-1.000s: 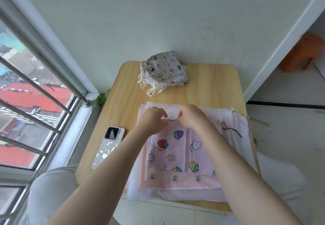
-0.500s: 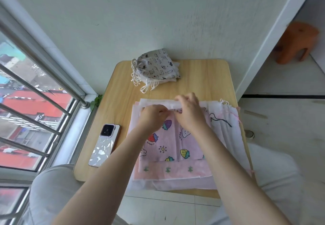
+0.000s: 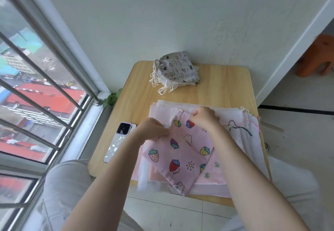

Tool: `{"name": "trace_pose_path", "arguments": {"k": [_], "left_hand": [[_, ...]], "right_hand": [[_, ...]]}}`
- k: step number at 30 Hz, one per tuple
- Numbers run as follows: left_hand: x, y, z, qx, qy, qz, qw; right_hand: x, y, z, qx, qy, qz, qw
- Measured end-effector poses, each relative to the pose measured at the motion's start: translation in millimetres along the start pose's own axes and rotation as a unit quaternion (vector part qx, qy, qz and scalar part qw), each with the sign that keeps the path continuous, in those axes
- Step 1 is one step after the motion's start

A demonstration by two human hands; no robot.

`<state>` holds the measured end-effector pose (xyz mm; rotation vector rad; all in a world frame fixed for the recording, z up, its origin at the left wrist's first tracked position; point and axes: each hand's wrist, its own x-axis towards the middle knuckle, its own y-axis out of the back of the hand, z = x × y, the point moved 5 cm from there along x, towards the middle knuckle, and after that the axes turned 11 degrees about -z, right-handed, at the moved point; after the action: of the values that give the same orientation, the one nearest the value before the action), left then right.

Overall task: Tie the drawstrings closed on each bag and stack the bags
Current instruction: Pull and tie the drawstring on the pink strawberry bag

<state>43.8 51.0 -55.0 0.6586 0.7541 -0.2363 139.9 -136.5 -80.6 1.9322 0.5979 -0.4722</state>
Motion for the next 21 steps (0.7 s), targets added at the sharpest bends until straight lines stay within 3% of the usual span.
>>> {"name": "trace_pose_path", "arguments": {"k": [2,4,9,15,21], "left_hand": [[-4,0,-2,0.088,0.006,-0.078,0.993],[-6,4,-3,0.102,0.005,-0.095,0.99],[11,30,-15,-0.083,0.029,0.099,0.991],[13,28,-27,-0.302,-0.035,0.169,0.938],[9,22,-42,-0.334,-0.046,0.203,0.919]], "right_hand": [[-2,-2,-11,-0.029,0.017,-0.009,0.999],[-3,-6,-24,-0.034,0.054,-0.006,0.998],[-16,-17,-55,0.067,0.191,-0.029,0.979],[-24,-23,-70,0.099,0.238,-0.029,0.966],[-14,-17,-47,0.038,0.183,0.031,0.982]]}}
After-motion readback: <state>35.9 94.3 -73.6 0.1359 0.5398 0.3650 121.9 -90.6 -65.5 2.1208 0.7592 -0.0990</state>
